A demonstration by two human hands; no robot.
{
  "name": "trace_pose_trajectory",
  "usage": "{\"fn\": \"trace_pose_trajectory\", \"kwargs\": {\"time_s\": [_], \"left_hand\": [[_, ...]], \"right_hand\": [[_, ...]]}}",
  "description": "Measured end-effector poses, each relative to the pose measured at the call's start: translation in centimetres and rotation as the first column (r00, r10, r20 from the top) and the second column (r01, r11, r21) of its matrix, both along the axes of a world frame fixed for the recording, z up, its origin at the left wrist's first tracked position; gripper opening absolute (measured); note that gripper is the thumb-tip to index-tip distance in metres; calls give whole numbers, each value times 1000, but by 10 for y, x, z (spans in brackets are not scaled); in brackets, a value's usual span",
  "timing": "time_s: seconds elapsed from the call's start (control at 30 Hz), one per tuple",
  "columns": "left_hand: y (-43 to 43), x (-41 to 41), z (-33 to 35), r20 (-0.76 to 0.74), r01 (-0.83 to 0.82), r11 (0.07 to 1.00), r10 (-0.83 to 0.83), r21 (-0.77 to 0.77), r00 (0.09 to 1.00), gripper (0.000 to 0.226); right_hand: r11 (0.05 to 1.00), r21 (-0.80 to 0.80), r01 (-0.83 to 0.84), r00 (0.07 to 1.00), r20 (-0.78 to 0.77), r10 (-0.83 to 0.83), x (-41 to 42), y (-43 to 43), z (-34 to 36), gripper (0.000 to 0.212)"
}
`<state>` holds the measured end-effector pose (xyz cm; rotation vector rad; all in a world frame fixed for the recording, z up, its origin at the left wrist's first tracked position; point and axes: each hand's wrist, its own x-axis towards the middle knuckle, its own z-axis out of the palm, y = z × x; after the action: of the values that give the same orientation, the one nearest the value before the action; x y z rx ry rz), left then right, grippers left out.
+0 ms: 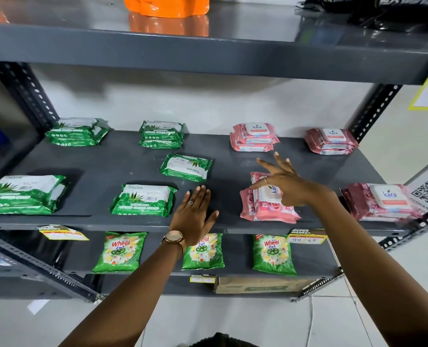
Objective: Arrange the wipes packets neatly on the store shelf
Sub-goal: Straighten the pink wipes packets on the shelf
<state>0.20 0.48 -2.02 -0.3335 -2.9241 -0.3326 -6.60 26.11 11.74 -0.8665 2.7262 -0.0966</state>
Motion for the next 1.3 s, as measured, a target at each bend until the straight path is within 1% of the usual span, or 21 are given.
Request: {"fn": "trace_pose_trajectory", "kwargs": {"time_s": [0.07,0.17,0.23,0.33,0.47,0.83,0.93,1.0,1.07,1.1,1.17,1.23,1.3], "left_hand": [[0,-1,0,-4,-4,1000,4,-4,1000,67],[0,-1,-2,2,-8,1000,8,-6,1000,67],[1,-2,-3,7,-14,1000,14,-5,1000,68],[1,-4,-5,18,-22,1000,22,-2,1000,69],[1,-4,-4,29,-20,1000,20,-3,999,69],[-1,-3,-1,50,-1,1000,0,10,999,68],[-2,-2,1,74,7,1000,-8,16,997,68],[-3,0,6,117,24,999,-28,37,993,67],[-7,5,15,168,58,994,-73,88,983,69],[-10,9,21,163,82,990,-100,112,982,69],[-22,20,33,73,111,983,-123,148,990,68],[-41,29,48,-33,68,969,-62,237,998,63],[-69,35,59,-63,-3,945,25,327,998,57]], "right_hand": [[999,22,36,999,11,-37,-2,3,-1,84],[993,19,118,989,90,-120,-3,10,-4,87],[980,-65,189,973,143,-179,-1,15,-5,90],[932,-210,295,947,194,-256,5,17,-7,89],[884,-309,352,932,207,-299,13,17,-12,89],[891,-260,372,926,167,-338,18,13,-11,90],[904,-222,366,928,165,-335,19,12,-10,96],[901,-245,359,932,145,-332,22,5,-6,100],[883,-321,343,939,129,-318,25,-7,1,98],[873,-362,327,945,120,-305,25,-15,4,96],[856,-432,283,959,111,-261,23,-34,7,87],[856,-462,232,973,110,-204,17,-57,8,75],[882,-440,168,985,104,-135,6,-86,5,70]]}}
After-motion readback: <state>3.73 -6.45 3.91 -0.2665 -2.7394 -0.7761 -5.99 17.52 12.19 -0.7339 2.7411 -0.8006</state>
